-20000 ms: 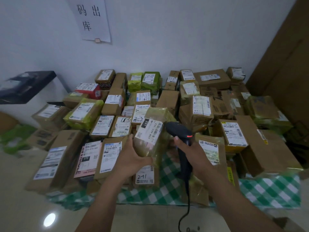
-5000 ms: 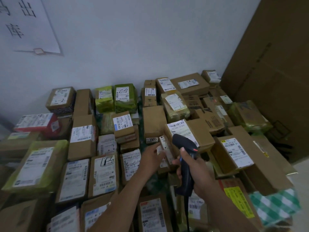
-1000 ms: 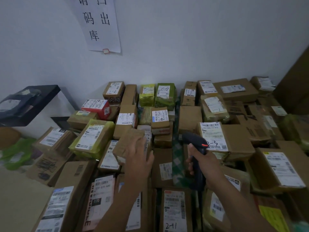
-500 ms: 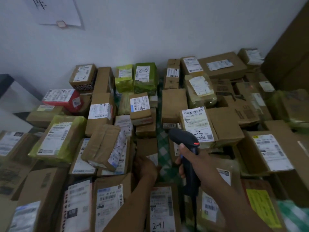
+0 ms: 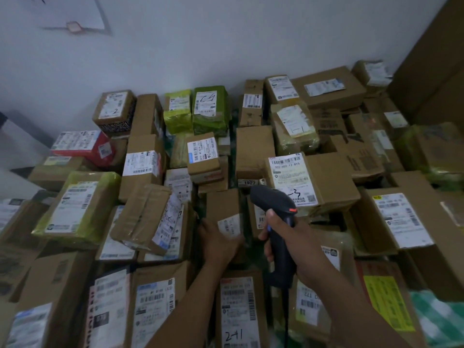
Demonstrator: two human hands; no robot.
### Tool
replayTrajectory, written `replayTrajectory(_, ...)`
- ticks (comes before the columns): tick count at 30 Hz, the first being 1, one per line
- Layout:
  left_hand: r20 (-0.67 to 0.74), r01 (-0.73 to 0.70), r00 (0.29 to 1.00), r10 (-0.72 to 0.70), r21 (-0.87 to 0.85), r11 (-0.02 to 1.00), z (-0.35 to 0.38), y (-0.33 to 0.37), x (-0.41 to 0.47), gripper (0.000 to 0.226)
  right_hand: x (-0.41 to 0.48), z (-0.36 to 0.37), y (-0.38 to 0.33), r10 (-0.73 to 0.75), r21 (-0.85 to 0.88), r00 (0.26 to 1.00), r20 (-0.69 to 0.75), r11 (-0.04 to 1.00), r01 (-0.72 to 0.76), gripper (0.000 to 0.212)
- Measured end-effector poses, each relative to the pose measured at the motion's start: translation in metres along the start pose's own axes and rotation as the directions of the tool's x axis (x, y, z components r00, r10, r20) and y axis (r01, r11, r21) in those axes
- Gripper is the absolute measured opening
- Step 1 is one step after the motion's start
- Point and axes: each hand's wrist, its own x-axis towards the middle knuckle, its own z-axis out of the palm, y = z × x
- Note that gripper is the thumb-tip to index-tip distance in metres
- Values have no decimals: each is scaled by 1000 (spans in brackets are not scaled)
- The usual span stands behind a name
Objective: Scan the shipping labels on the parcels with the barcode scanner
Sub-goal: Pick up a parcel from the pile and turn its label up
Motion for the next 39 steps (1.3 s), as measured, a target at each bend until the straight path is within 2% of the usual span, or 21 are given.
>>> replayTrajectory(2,-9,-58,998,57,-60,997,-11,7,-14,125,-2,1,0,-6,14,1000,-24,1000,7,41)
replayTrajectory(5,-19,-135,991,134,-238,962,-31,13,-31,120,-2,4,4,2,23,998,-63,1000,-1,40)
replayTrajectory(7,-16,-167,985,173,-352,921,-46,18,-42,102,-4,8,5,20,-4,997,-72,1000,-21,45)
replayTrajectory(10,41,-183,975,219,-416,891,-69,25,-57,68,-10,18,3,37,-24,997,-70,999,-39,56)
replayTrajectory(13,66,-258,944,323,-461,849,-98,28,-61,48,-17,24,-4,-1,-17,999,-51,1000,0,47)
replayTrajectory(16,37,-352,914,404,-423,835,-132,31,-61,50,-21,29,-10,-38,-106,998,-45,994,33,53)
replayTrajectory(20,-126,-466,885,449,-257,847,-174,42,-62,44,-30,37,-13,-144,-304,988,54,940,154,27)
replayTrajectory(24,-191,-505,854,484,-74,860,-205,53,-61,41,-46,47,-15,-166,-492,967,192,837,241,26)
replayTrajectory(28,-159,-509,843,514,74,858,-223,56,-56,35,-54,51,-12,-142,-597,952,272,751,283,21)
replayTrajectory(31,-121,-504,844,522,154,850,-227,54,-50,32,-58,52,-13,-142,-611,944,297,731,303,18)
replayTrajectory(39,-60,-479,865,497,192,857,-228,52,-43,34,-63,52,-16,-136,-641,947,292,707,299,17)
